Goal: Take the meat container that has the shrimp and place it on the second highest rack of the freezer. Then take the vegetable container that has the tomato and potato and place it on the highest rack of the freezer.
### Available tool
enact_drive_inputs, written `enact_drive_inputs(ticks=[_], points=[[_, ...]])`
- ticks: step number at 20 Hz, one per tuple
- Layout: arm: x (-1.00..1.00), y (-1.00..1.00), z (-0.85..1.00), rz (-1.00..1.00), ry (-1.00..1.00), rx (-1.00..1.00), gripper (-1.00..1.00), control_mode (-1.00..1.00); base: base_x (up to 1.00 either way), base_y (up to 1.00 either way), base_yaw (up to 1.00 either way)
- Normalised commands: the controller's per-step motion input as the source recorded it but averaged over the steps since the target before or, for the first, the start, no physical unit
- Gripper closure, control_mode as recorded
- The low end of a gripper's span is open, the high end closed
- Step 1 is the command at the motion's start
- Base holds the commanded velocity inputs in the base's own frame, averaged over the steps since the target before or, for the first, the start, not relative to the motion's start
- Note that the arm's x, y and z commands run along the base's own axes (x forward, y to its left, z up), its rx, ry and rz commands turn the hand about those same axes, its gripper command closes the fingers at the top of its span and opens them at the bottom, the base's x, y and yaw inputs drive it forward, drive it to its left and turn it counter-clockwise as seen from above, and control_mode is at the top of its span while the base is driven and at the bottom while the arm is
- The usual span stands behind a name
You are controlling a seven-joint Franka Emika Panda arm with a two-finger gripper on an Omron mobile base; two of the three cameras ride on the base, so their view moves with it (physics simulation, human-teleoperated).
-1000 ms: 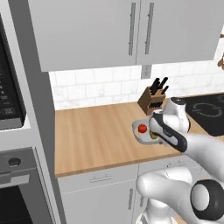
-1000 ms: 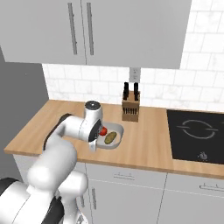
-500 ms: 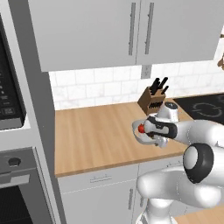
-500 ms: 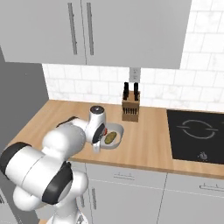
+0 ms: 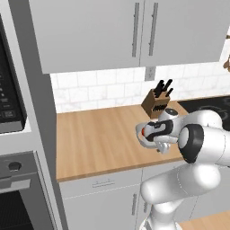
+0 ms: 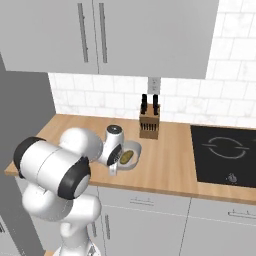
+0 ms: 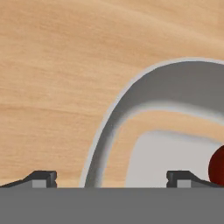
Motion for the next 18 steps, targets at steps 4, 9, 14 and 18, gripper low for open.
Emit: enact_drive_inputs(ticks=[4,9,14,18], points=[[0.03,0.00,-0.21,0.00,0.00,0.00,-1.00,-1.00,0.00,0.00,0.00],[0.01,0.00,-0.03,0.00,0.00,0.00,-1.00,-1.00,0.00,0.00,0.00],[0.00,0.00,0.00,0.00,0.00,0.00,1.00,-1.00,0.00,0.00,0.00],[0.00,0.00,0.00,0.00,0.00,0.00,1.00,-1.00,0.00,0.00,0.00]])
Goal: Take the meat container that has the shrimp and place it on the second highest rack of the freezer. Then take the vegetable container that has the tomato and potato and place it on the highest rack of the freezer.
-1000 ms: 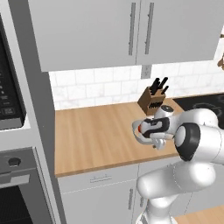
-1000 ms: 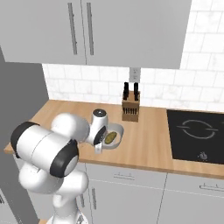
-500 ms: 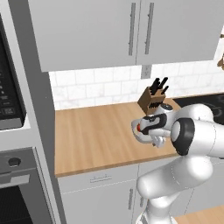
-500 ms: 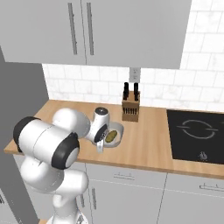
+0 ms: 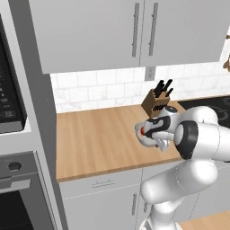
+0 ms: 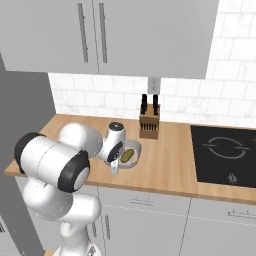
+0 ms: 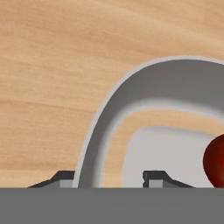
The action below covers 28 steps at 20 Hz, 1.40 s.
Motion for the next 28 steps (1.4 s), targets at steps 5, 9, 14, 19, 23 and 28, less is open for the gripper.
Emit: enact_drive_inputs(ticks=[5,9,14,19,23,28], points=[[0.00,0.00,0.00,0.00,0.00,0.00,1.00,-1.00,0.00,0.00,0.00],[-0.22,-0.01,0.45,-0.03,-0.01,0.00,1.00,-1.00,0.00,0.00,0.00],[-0.32,0.07,0.89,-0.02,0.00,0.00,1.00,-1.00,0.00,0.00,0.00],[-0.17,0.31,0.72,-0.06,-0.03,-0.03,1.00,-1.00,0.00,0.00,0.00],[-0.30,0.51,0.54,-0.06,-0.08,-0.03,1.00,-1.00,0.00,0.00,0.00],[-0.46,0.54,0.39,-0.04,-0.06,-0.01,1.00,-1.00,0.00,0.00,0.00]])
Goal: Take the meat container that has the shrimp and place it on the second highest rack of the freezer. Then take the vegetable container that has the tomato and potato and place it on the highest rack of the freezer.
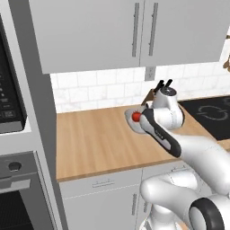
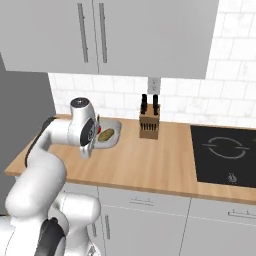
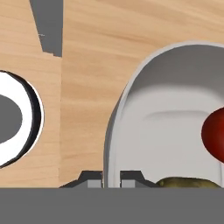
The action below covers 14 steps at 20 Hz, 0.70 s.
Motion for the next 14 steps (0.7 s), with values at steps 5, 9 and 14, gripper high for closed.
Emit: enact_drive_inputs(ticks=[5,9,14], points=[[-0.36,0.12,0.26,-0.03,0.00,0.00,1.00,-1.00,0.00,0.00,0.00],[-0.30,0.00,0.14,0.00,0.00,0.00,1.00,-1.00,0.00,0.00,0.00],[-0.17,0.00,0.00,0.00,0.00,0.00,1.00,-1.00,0.00,0.00,0.00]])
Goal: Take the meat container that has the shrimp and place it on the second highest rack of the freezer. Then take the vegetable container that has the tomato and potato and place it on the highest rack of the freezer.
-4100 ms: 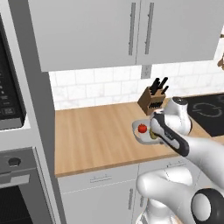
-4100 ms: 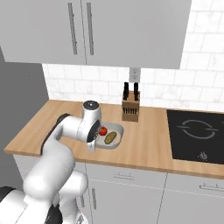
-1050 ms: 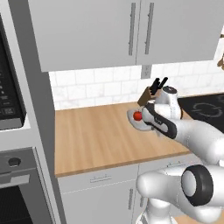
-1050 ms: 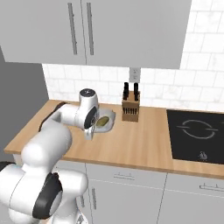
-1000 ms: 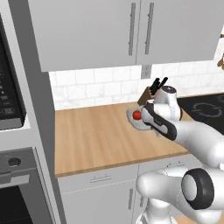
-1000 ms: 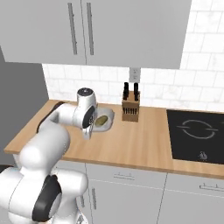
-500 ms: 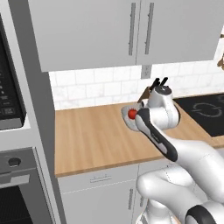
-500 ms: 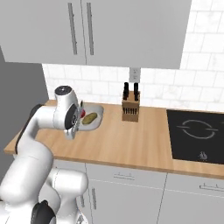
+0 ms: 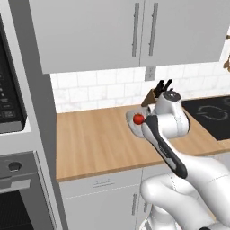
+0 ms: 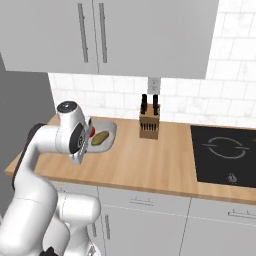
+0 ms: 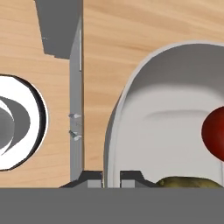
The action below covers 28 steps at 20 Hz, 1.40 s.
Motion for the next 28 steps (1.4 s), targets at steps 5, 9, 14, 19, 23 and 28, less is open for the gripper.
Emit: enact_drive_inputs(ticks=[5,9,14,19,23,28], points=[[0.00,0.00,0.00,0.00,0.00,0.00,1.00,1.00,-0.82,-0.06,0.00],[0.00,0.00,0.00,0.00,0.00,0.00,1.00,1.00,-1.00,0.01,0.11],[0.00,0.00,0.00,0.00,0.00,0.00,1.00,1.00,-0.58,0.38,0.76],[0.00,0.00,0.00,0.00,0.00,0.00,1.00,1.00,-0.31,0.60,0.92],[0.00,0.00,0.00,0.00,0.00,0.00,1.00,1.00,-0.01,0.67,0.84],[0.00,0.00,0.00,0.00,0.00,0.00,1.00,1.00,0.57,0.68,0.58]])
